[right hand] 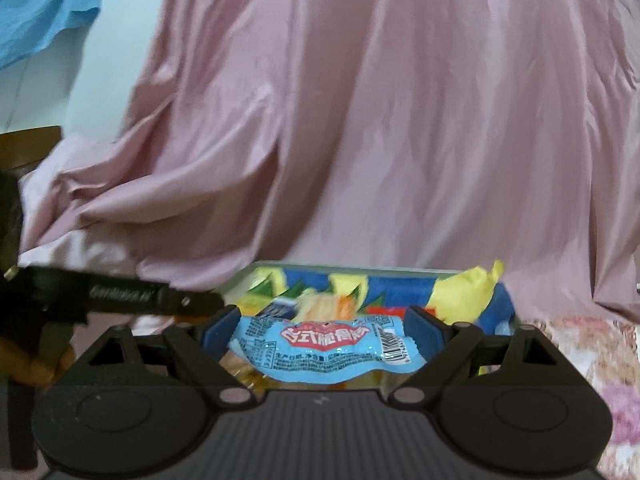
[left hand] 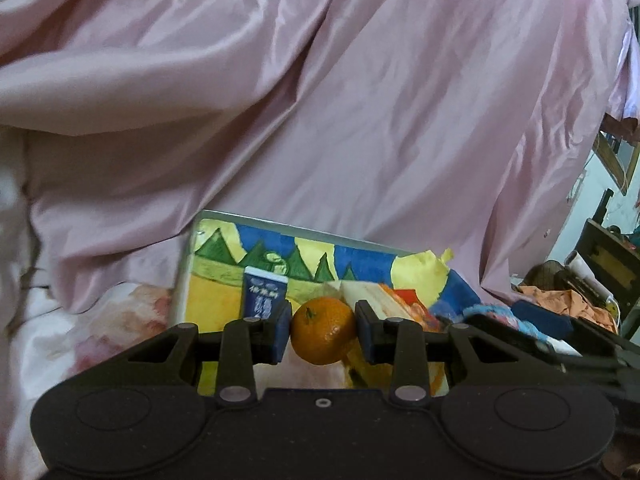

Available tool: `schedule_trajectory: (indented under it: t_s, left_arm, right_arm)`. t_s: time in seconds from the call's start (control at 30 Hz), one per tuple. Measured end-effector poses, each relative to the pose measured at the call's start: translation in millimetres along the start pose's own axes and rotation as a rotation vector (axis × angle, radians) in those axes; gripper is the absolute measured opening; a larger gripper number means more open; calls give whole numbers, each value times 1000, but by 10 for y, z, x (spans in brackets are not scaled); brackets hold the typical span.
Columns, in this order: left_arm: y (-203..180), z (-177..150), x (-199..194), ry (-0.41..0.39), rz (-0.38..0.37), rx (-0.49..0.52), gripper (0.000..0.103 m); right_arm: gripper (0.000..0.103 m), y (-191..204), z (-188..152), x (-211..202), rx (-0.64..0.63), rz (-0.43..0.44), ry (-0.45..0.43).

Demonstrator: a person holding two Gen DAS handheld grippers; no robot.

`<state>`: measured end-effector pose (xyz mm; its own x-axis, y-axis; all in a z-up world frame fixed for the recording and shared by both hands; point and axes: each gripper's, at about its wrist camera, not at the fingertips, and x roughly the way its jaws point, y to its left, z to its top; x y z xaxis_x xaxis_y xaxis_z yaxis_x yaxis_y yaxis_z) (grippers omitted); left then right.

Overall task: Organize snacks
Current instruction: 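Carry the orange and blue pouch into the grey tray and release both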

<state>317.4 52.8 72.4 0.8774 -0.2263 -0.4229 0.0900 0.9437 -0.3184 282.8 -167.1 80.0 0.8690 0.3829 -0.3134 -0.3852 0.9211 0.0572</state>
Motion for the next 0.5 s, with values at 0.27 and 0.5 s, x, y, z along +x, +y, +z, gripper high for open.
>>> schedule_trajectory:
  t_s: [0.27, 0.5]
  left_arm:
    - [-3, -2, 361, 24, 3, -6, 37]
    - [51, -51, 439, 37, -1, -30, 37]
  right_arm:
    - [91, -338, 61, 533, 142, -49, 35]
    - [92, -525, -73, 669, 242, -59, 67]
